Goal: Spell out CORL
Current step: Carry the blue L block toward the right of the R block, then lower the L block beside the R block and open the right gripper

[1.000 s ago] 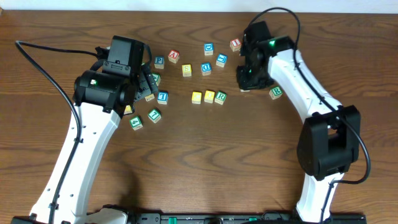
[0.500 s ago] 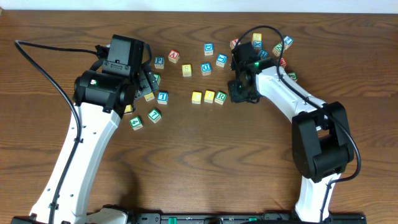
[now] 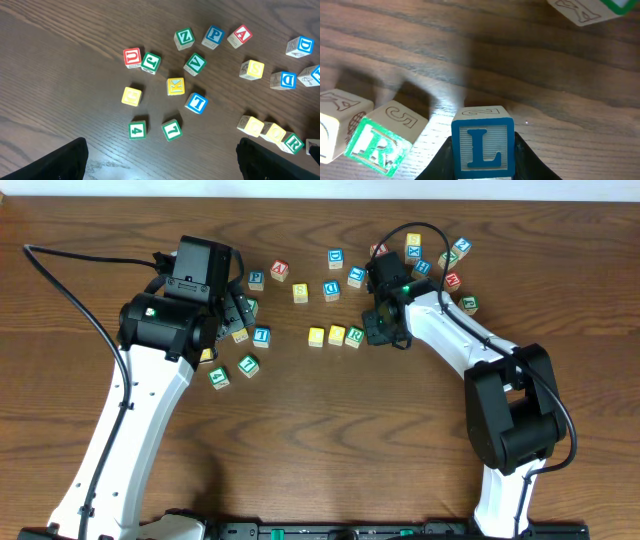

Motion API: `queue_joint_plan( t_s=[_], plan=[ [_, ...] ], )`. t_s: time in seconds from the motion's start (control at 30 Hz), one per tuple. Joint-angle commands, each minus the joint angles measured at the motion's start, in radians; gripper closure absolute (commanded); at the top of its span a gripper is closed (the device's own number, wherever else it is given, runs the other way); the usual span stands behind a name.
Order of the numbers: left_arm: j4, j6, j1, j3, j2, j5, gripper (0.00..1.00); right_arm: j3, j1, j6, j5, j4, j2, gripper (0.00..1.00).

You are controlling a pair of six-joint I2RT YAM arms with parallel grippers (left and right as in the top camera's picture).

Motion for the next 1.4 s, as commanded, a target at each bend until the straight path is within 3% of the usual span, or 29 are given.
queue_joint_plan(
  t_s=[0.0,0.87,1.07,1.37],
  plan=[
    [-0.001,-0.016,0.003,0.003,0.021,-0.002,0.06,-0.008,0.006,0.060,0.030,0.005,0.006,0.78],
    [-0.002,-0.016,0.003,0.002,0.043,0.002,0.07,-0.060,0.006,0.096,0.038,0.077,0.007,0.76],
    [-0.001,-0.016,0.003,0.002,0.043,0.002,0.07,-0.060,0.006,0.096,0.038,0.080,0.007,0.60],
    [0.002,-0.016,0.003,0.002,0.043,0.002,0.07,-0.051,0.005,0.096,0.026,0.082,-0.081,0.55]
  ],
)
